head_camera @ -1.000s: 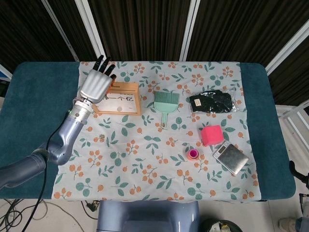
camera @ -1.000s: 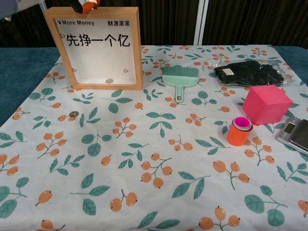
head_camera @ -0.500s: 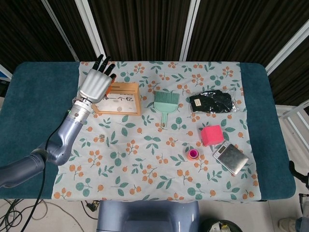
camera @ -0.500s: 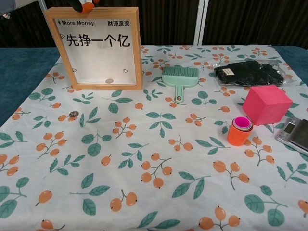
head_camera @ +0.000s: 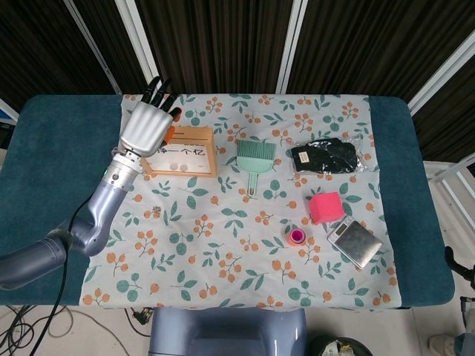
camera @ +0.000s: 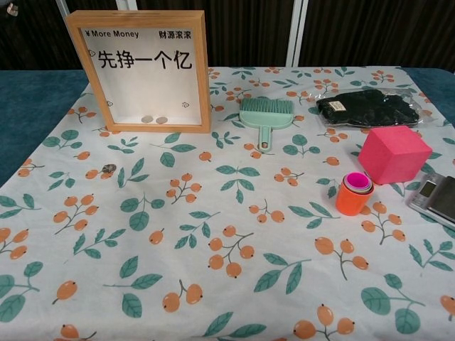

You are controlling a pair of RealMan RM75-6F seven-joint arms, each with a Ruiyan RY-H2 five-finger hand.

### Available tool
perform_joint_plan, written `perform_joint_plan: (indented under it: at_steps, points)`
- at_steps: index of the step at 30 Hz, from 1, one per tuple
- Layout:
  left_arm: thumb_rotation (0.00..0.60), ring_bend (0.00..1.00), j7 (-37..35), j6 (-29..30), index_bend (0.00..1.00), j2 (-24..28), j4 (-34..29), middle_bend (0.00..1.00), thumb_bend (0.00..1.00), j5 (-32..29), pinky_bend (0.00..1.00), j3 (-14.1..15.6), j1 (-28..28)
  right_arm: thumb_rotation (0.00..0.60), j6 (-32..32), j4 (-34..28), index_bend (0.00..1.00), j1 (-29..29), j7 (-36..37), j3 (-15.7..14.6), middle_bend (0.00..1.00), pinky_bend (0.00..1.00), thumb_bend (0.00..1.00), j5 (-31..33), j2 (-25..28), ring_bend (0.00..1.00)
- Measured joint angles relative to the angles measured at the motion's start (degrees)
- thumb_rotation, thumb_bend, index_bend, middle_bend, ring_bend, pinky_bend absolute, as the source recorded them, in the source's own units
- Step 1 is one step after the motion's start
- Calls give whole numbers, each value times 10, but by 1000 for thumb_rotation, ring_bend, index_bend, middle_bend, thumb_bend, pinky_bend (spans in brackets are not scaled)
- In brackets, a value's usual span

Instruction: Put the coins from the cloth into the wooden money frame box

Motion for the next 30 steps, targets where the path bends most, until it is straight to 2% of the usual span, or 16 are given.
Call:
perform_joint_plan:
  at_steps: [5,8,11,15,18,21,25,30]
  points:
    - [600,0,-42,69,474,31,-68,163,304,29,0,-8,31,600,1,1,128,1,-1,1,26,0,395,0,-1,0]
    - [600,0,-70,122,452,56,-122,160,304,62,0,2,69,600,1,3,128,1,-1,0,26,0,395,-1,-2,0]
    - [600,0,-101,181,428,77,-163,157,304,107,0,31,120,600,1,3,128,2,-2,0,26,0,394,-2,-3,0]
    - [600,0,-145,261,401,87,-183,157,276,165,0,96,198,600,4,4,128,1,-4,-1,26,0,394,-4,-4,0]
    - [600,0,-173,309,385,74,-166,158,249,201,0,147,254,600,6,2,128,0,-3,-1,26,0,394,-5,-4,0]
    - [600,0,-187,323,385,47,-125,159,250,214,0,178,292,600,8,1,128,-1,-3,-2,26,0,394,-8,-4,0]
    - [600,0,-206,318,389,0,-55,158,250,210,0,199,317,600,8,1,128,-1,-2,-2,26,0,394,-9,-4,0]
    - [600,0,-243,279,397,-63,50,158,256,204,0,210,327,600,8,1,128,-2,-2,-1,26,0,394,-6,-3,0]
